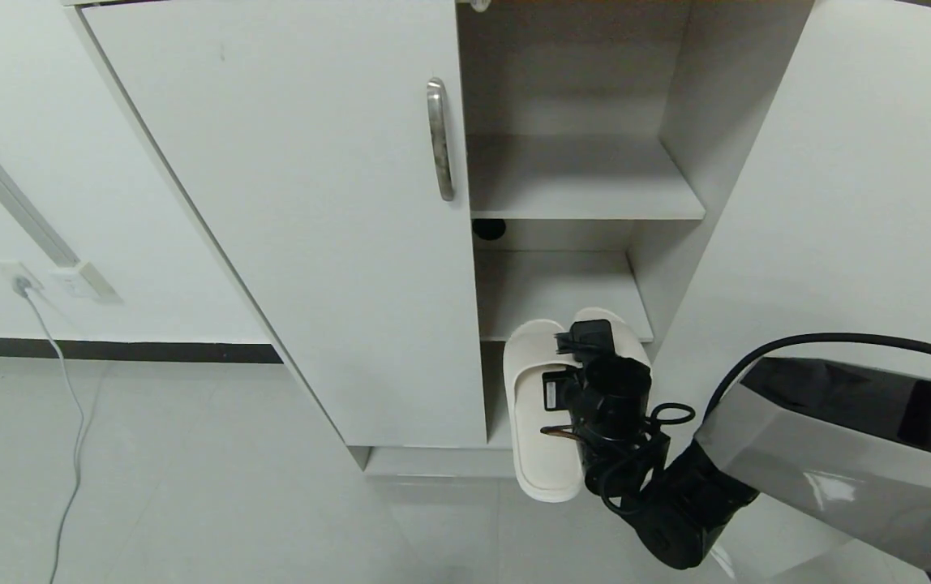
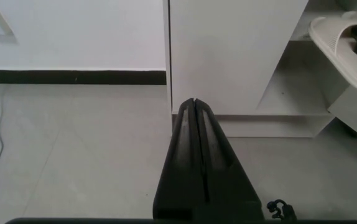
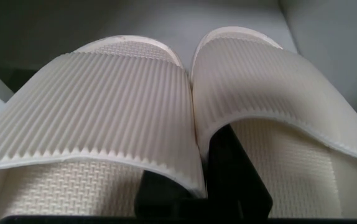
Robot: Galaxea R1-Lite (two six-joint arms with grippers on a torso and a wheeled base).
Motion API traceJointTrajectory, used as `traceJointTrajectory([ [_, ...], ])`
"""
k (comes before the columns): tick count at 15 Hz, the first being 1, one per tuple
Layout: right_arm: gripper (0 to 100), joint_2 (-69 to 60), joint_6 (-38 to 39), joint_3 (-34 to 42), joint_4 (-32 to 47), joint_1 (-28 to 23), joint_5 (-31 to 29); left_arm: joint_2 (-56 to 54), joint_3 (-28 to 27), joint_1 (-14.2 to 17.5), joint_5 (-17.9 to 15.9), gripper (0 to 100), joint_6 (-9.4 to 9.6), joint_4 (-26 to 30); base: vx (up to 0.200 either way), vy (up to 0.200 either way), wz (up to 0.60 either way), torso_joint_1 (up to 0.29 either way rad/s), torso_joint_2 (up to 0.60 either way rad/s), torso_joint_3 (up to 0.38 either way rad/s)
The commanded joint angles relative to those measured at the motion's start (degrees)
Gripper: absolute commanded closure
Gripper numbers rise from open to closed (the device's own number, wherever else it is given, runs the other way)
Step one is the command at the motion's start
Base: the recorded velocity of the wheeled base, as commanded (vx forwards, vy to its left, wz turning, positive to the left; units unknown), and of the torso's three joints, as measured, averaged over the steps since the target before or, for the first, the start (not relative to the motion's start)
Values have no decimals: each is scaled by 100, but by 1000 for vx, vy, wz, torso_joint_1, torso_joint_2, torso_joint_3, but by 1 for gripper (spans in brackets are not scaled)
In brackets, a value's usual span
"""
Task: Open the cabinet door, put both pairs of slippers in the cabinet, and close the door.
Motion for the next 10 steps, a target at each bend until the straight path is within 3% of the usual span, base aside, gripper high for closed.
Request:
traceJointTrajectory([
  [1,100,166,-76,50,-69,-18,4,9,0,6,4,100,4,-1,0,0,0,0,0,0],
  [9,100,25,-76,-2,-148,-97,12,9,0,6,4,100,-4,-1,0,0,0,0,0,0],
  [10,100,16,-76,6,-148,-97,4,9,0,6,4,100,4,-1,200,0,0,2,2,-2],
])
